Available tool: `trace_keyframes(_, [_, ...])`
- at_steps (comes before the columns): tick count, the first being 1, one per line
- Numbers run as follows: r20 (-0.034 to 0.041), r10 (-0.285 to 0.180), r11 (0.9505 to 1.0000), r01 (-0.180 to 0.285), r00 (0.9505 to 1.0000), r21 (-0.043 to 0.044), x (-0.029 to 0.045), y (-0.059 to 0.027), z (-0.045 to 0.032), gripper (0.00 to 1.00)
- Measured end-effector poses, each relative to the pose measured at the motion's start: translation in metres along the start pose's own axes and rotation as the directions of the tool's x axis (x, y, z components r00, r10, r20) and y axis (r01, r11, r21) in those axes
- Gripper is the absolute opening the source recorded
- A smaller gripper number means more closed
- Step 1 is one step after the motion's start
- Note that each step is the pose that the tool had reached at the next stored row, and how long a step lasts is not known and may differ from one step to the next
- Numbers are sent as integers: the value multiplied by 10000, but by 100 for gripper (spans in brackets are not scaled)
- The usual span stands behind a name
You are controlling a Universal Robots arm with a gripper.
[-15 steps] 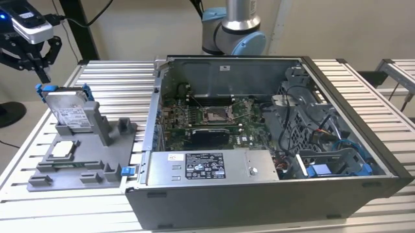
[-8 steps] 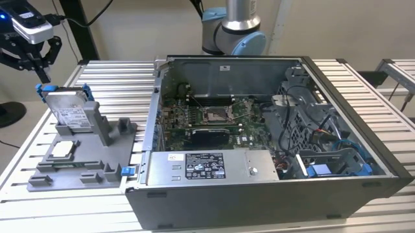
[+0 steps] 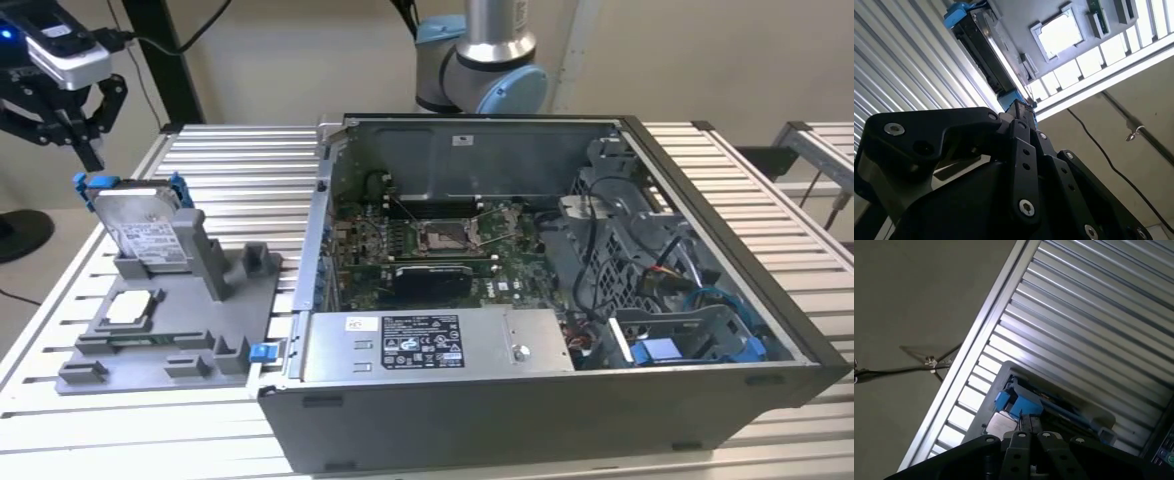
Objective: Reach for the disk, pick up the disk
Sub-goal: 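Pick up the disk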
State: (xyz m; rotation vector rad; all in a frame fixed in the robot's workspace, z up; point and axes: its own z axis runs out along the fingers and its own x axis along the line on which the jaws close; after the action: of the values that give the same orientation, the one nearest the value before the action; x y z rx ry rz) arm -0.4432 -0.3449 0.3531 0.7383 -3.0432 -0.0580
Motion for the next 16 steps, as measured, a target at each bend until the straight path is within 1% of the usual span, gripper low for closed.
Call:
trace_keyframes(9, [-18,-494,9988,494,9988,0,0,0,0,0])
trace_keyframes(13, [-30,-800,9968,800,9968,0,0,0,0,0])
trace_keyframes(16, [-40,-1054,9944,1054,9944,-1,0,0,0,0])
